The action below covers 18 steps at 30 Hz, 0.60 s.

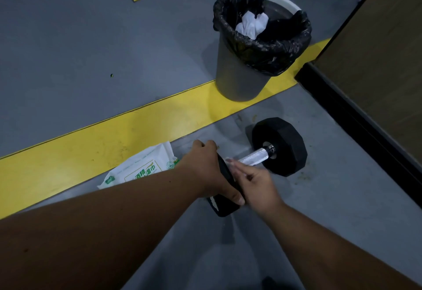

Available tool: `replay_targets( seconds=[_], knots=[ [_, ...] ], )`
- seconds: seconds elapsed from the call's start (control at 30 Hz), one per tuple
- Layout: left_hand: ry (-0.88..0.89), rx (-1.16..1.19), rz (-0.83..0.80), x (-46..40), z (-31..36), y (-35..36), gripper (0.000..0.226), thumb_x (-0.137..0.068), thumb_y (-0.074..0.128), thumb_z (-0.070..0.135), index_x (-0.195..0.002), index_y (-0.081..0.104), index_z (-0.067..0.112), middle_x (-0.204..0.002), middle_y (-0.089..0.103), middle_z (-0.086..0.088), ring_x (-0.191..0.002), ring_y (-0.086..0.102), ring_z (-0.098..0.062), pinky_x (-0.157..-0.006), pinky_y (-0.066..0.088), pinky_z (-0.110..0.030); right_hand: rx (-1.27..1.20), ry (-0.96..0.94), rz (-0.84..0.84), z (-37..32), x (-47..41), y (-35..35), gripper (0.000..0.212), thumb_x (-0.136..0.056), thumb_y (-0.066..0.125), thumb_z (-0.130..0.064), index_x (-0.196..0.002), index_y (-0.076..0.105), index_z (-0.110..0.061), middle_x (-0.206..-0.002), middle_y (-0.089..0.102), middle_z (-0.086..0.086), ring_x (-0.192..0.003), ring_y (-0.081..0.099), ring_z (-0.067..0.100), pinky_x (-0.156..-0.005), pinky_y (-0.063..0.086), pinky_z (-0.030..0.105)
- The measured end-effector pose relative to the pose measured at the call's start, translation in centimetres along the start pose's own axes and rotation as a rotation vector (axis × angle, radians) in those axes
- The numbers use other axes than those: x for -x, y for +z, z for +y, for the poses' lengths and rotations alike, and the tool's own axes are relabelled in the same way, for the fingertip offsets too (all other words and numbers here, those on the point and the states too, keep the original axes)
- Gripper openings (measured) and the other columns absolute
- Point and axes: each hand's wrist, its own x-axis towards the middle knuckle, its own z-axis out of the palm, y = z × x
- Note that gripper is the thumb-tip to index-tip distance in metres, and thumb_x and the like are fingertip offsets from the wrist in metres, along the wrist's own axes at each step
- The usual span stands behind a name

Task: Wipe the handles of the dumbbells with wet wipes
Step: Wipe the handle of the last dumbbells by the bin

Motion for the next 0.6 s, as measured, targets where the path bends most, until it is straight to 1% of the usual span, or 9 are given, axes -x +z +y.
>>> replay_targets(
  seconds=[0.07,0.13,0.2,0.27,0.33,0.37,0.43,0.53,0.6],
  knots=[
    [-0.005,0.006,-0.005,0.0,0.0,0.0,0.132,-0.029,0.095,0.067,-0.139,0.034,0.024,-0.133,0.035,0.001,-0.120,0.052,-0.025,-0.094,0.055,-0.045,0.002,0.025,0.296,-0.2,-1.8,-1.8,0.025,-0.098,0.064,-0.031,-0.120,0.074,-0.025,-0.096,0.075,-0.015,-0.082,0.068,-0.002,-0.085,0.052,0.025],
    [-0.008,0.005,-0.009,0.0,0.0,0.0,0.133,-0.029,0.095,0.067,-0.140,0.034,0.024,-0.134,0.035,0.001,-0.121,0.052,-0.025,-0.095,0.054,-0.046,-0.095,0.053,0.525,-0.3,-2.5,-2.2,0.026,-0.099,0.062,-0.033,-0.123,0.073,-0.028,-0.075,0.065,-0.015,-0.060,0.054,0.003,-0.069,0.050,0.026],
    [-0.001,0.001,-0.003,0.0,0.0,0.0,0.133,-0.029,0.095,0.068,-0.140,0.034,0.024,-0.134,0.035,0.001,-0.121,0.052,-0.025,-0.095,0.054,-0.045,-0.168,0.044,0.475,-0.1,-1.8,-0.5,0.023,-0.100,0.061,-0.031,-0.121,0.072,-0.031,-0.073,0.063,-0.015,-0.066,0.054,0.007,-0.071,0.048,0.025],
    [0.004,-0.001,0.004,0.0,0.0,0.0,0.134,-0.030,0.094,0.068,-0.140,0.034,0.023,-0.134,0.034,0.001,-0.120,0.053,-0.025,-0.094,0.054,-0.043,-0.166,0.034,0.219,0.0,-0.1,1.6,0.021,-0.100,0.061,-0.023,-0.115,0.074,-0.031,-0.090,0.074,-0.016,-0.087,0.068,0.005,-0.080,0.049,0.020],
    [0.002,0.000,0.001,0.0,0.0,0.1,0.133,-0.030,0.094,0.068,-0.140,0.034,0.023,-0.133,0.035,0.002,-0.118,0.054,-0.024,-0.092,0.055,-0.042,-0.114,0.035,-0.007,0.1,0.8,1.9,0.023,-0.100,0.060,-0.018,-0.113,0.074,-0.030,-0.110,0.075,-0.013,-0.108,0.068,0.003,-0.094,0.051,0.021],
    [0.001,0.004,0.001,0.0,-0.1,0.1,0.133,-0.029,0.094,0.068,-0.139,0.034,0.024,-0.132,0.035,0.002,-0.117,0.054,-0.024,-0.092,0.055,-0.043,-0.026,0.028,-0.048,-0.2,0.5,1.2,0.022,-0.099,0.061,-0.022,-0.116,0.074,-0.030,-0.112,0.075,-0.015,-0.111,0.066,0.001,-0.099,0.050,0.024],
    [0.003,0.005,-0.001,0.0,-0.1,0.1,0.133,-0.029,0.094,0.069,-0.139,0.034,0.024,-0.132,0.035,0.001,-0.118,0.053,-0.025,-0.093,0.055,-0.046,0.141,0.008,0.071,-0.4,-0.8,-0.9,0.022,-0.098,0.064,-0.033,-0.117,0.074,-0.030,-0.103,0.074,-0.021,-0.104,0.067,-0.003,-0.102,0.050,0.028],
    [-0.001,0.001,-0.003,0.1,-0.2,0.1,0.136,-0.030,0.093,0.070,-0.142,0.032,0.024,-0.135,0.034,0.001,-0.121,0.052,-0.027,-0.095,0.053,-0.047,0.044,0.025,0.464,-0.9,-2.2,-2.3,0.023,-0.099,0.061,-0.038,-0.120,0.072,-0.037,-0.076,0.062,-0.020,-0.076,0.059,0.005,-0.083,0.053,0.033],
    [0.003,-0.002,0.001,0.0,-0.2,0.1,0.137,-0.029,0.093,0.070,-0.143,0.031,0.024,-0.136,0.034,0.001,-0.122,0.052,-0.027,-0.096,0.053,-0.046,-0.099,0.047,0.443,-0.7,-1.5,-0.9,0.024,-0.101,0.059,-0.032,-0.122,0.071,-0.035,-0.072,0.061,-0.015,-0.066,0.056,0.007,-0.069,0.051,0.025]
  ],
)
